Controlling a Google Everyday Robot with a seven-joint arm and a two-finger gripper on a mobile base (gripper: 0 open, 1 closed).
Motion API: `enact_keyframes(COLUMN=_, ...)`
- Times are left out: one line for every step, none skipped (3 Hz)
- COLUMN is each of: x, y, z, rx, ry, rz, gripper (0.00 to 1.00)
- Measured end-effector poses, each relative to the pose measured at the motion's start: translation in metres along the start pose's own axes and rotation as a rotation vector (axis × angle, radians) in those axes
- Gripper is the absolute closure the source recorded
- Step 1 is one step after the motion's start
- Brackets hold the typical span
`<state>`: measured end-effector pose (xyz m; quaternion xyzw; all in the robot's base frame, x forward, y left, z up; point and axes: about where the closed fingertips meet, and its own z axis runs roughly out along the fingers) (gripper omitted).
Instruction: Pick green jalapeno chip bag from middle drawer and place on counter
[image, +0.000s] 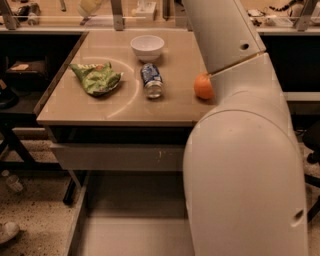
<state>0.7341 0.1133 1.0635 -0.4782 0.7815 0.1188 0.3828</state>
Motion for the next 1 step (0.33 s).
enact_keyframes(x=0.0163, y=-0.0454, z=-0.0865, rx=0.214, ry=0.083, rz=0.078, gripper=0.0)
